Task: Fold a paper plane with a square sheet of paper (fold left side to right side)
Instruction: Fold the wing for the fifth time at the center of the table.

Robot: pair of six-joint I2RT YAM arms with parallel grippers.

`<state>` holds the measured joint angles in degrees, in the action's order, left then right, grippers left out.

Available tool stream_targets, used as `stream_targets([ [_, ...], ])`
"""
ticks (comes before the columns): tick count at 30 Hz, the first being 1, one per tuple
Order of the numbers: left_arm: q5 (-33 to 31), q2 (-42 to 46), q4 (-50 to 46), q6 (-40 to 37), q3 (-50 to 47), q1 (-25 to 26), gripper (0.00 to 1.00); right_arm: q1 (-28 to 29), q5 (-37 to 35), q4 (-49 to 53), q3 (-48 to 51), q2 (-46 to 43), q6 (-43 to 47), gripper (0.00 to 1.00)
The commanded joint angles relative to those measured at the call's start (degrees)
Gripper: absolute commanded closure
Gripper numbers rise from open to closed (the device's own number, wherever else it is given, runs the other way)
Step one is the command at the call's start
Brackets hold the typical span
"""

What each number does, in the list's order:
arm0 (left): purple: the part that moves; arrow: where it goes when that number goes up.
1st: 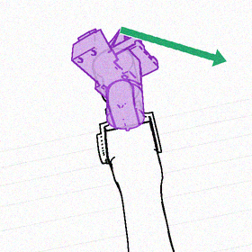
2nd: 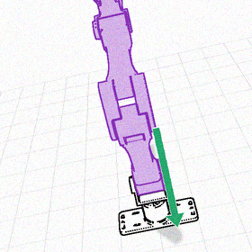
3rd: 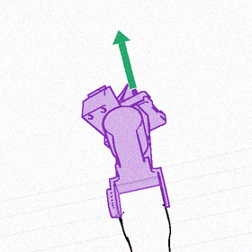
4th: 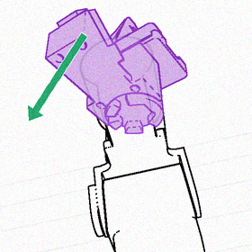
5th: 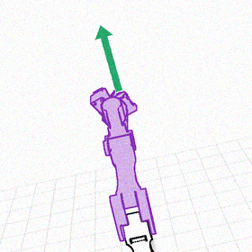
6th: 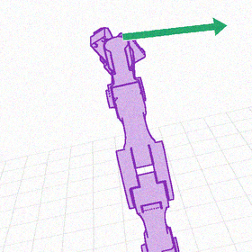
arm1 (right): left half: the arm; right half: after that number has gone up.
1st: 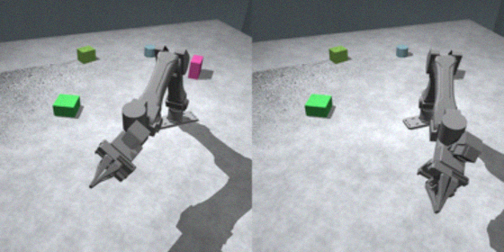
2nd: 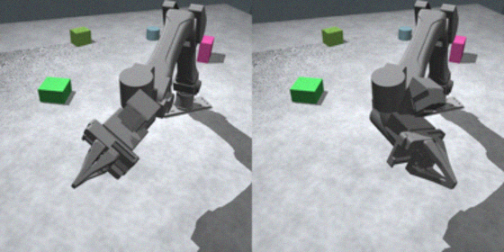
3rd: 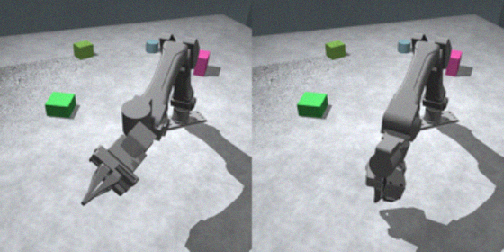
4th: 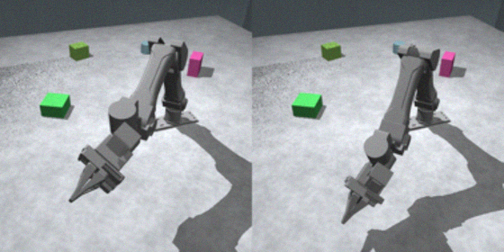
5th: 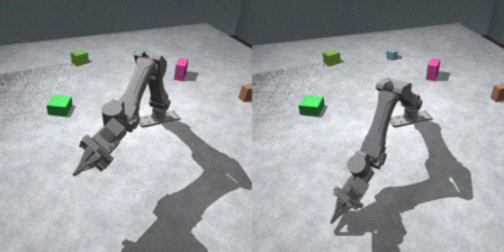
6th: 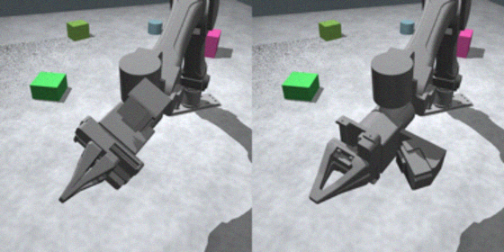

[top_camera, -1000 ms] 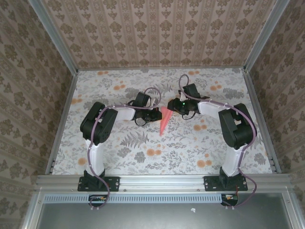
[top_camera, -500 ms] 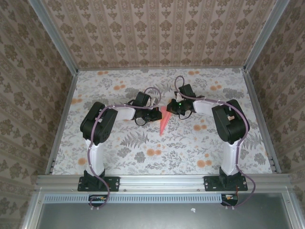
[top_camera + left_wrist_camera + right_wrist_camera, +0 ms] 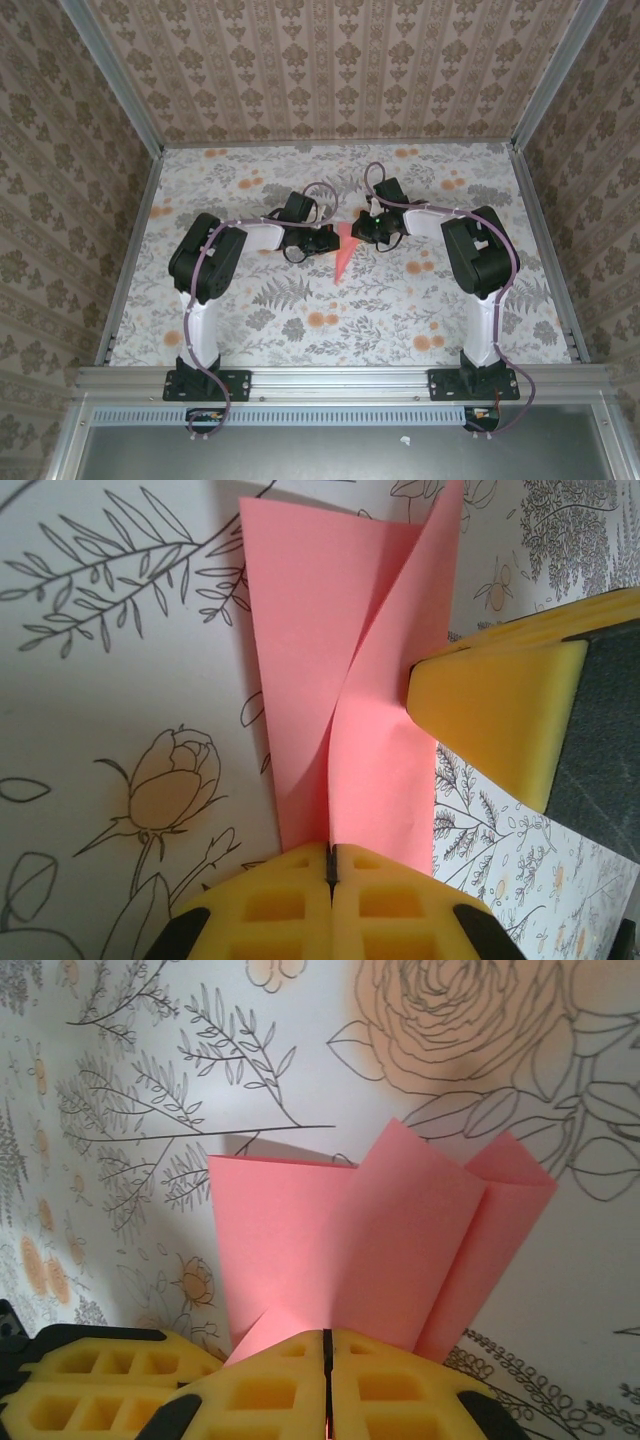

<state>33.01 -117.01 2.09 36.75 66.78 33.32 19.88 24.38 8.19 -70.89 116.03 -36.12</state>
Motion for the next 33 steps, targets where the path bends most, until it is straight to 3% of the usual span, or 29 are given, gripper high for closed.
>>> stream_targets([
  [1,-2.2,-2.0,-2.7,-1.3,0.6,-0.4,1.0,0.1,-2.1,3.1,0.4,0.7,0.8,0.92],
  [11,-2.1,-0.9,-2.8,-1.5,0.7,-0.1,1.0,-0.1,-4.9,5.6,3.4,0.6,-0.2,0.94],
  [19,-1.9,11.2,-7.1,-3.4,-1.0,-0.9,0.74,-0.3,-4.6,4.1,5.2,1.3,-1.0,0.95],
  [24,2.9,17.0,-8.9,-1.3,-3.6,-0.5,0.79,-0.2,-4.0,3.6,5.0,1.3,-0.8,0.95],
  [29,11.6,15.9,-7.9,2.9,-4.4,2.3,0.83,-0.2,-3.6,3.6,5.2,1.3,-0.4,0.95],
  [33,12.9,13.8,-6.7,4.0,-3.3,3.7,0.83,-0.1,-3.5,3.8,5.0,1.4,-0.3,0.95],
])
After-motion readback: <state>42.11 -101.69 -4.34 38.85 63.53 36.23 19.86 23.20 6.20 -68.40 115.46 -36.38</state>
